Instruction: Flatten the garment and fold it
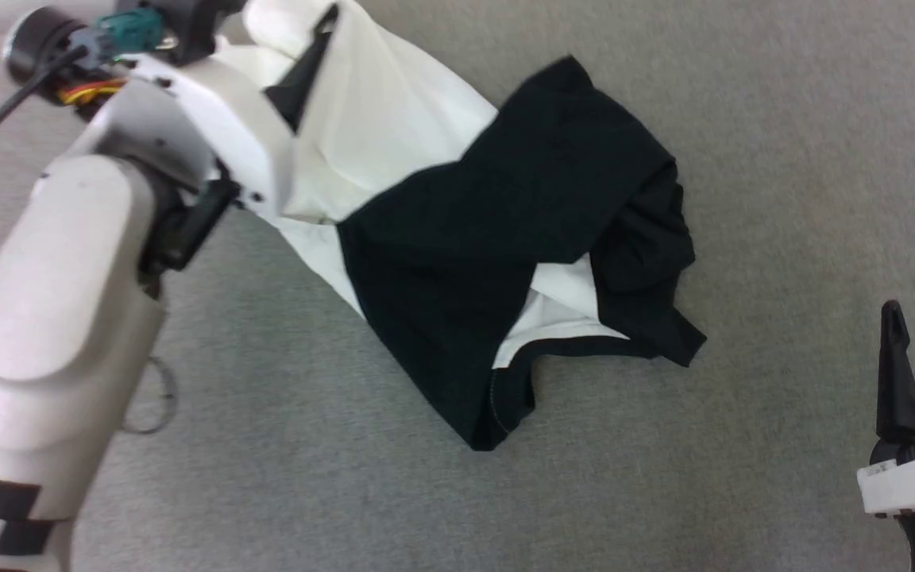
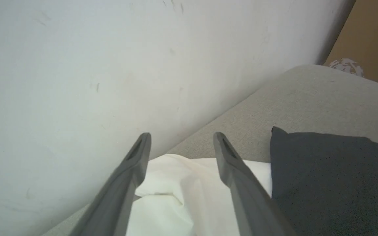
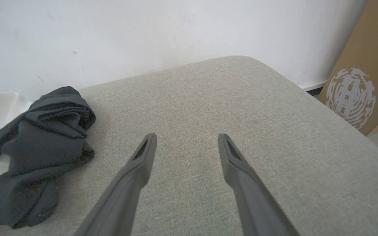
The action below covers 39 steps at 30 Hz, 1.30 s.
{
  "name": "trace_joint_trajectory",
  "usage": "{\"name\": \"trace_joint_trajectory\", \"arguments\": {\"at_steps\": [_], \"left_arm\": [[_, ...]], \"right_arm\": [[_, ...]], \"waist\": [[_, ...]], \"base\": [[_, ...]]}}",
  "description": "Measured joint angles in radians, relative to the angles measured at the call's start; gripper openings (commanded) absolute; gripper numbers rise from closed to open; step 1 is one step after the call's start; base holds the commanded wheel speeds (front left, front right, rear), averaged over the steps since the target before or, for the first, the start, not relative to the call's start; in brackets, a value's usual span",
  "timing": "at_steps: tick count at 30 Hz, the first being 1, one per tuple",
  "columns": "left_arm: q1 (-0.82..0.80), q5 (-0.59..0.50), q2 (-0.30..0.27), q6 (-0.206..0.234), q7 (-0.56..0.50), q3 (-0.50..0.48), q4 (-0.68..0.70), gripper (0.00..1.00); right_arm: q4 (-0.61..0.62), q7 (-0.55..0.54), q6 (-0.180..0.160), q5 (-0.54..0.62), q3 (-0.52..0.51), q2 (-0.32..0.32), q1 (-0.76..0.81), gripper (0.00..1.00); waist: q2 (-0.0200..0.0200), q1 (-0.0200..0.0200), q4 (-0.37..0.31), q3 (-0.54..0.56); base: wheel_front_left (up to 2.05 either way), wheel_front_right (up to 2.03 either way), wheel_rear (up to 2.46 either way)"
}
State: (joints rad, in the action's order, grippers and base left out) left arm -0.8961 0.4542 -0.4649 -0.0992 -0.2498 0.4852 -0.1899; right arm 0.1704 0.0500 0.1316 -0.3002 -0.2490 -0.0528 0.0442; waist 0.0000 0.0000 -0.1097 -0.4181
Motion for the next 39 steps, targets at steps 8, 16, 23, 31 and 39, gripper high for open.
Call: {"name": "trace_joint_trajectory", "arguments": {"at_steps": [8,16,23,31,39], "left_arm": [[0.075,0.039,0.123,0.068,-0.063,0.075,0.191,1.0],[0.155,-0.041,0.214,0.091,-0.077,0.252,0.145,1.0],[0.164,-0.072,0.227,0.091,-0.057,0.298,0.02,1.0],[0.162,-0.088,0.237,0.083,-0.048,0.327,-0.077,1.0],[0.14,-0.093,0.243,0.058,-0.021,0.341,-0.122,0.0]], "right_arm": [[-0.005,-0.023,0.0,0.0,-0.008,0.0,0.027,1.0],[0.02,-0.034,0.0,0.0,0.003,0.0,0.028,1.0],[0.014,-0.031,0.0,-0.002,0.007,0.0,0.028,1.0],[0.005,-0.012,0.0,-0.009,0.017,0.0,0.024,1.0],[-0.004,-0.01,0.0,-0.009,0.021,0.0,0.015,1.0]], "waist": [[0.0,-0.0002,0.048,0.089],[0.0,0.0,0.068,0.092],[0.0,0.0001,0.033,0.041],[0.0,0.0001,-0.01,-0.017],[0.0,0.0001,-0.027,-0.038]], "base": [[0.0,0.0,0.0],[0.0,0.0,0.0],[0.0,0.0,0.0],[0.0,0.0,0.0],[0.0,0.0,0.0]]}}
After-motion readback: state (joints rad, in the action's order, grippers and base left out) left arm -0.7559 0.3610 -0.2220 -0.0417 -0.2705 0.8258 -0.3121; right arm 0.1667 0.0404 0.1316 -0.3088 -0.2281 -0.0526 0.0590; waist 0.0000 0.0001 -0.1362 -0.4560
